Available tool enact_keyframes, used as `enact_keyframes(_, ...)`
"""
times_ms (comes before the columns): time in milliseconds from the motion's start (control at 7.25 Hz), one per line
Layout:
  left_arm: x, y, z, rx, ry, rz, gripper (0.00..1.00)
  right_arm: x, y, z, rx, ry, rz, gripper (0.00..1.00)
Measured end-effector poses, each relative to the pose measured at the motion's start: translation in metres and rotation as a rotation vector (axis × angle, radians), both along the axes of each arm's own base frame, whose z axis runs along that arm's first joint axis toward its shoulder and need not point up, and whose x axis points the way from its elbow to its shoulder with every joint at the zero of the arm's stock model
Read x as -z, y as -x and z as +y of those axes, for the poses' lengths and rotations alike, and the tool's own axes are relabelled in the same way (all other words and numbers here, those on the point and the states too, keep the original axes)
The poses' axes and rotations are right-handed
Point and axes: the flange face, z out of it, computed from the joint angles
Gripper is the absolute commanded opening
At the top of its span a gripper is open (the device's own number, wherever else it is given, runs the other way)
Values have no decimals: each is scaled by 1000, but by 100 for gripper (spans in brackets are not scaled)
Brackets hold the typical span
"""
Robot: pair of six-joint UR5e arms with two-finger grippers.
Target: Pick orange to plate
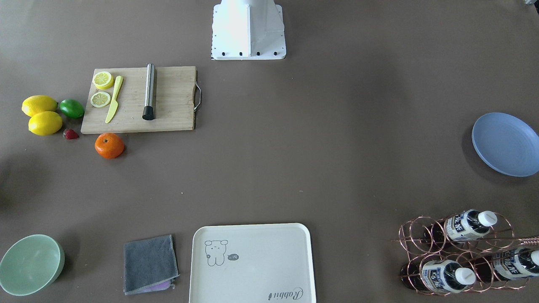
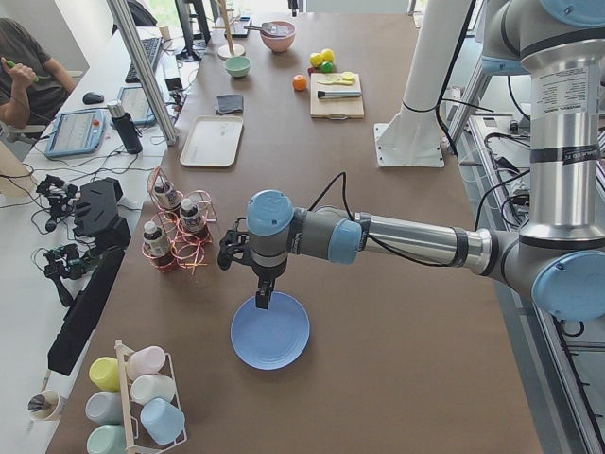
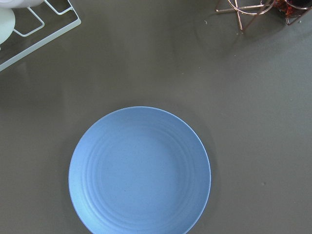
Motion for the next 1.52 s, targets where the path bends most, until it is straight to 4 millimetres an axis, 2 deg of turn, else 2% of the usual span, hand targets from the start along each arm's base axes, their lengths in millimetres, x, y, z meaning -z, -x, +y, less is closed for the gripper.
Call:
enact_keyframes(966, 0, -1, -3, 18, 19, 12, 98, 1, 3, -1, 3, -5, -3, 100)
enact_keyframes(1379, -10, -1, -3, 13, 32, 12, 95, 2, 7, -1, 10, -6, -4, 100)
enact_keyframes(1517, -24, -2, -5, 7, 39, 13, 96, 1, 10, -1, 14, -4, -4, 100)
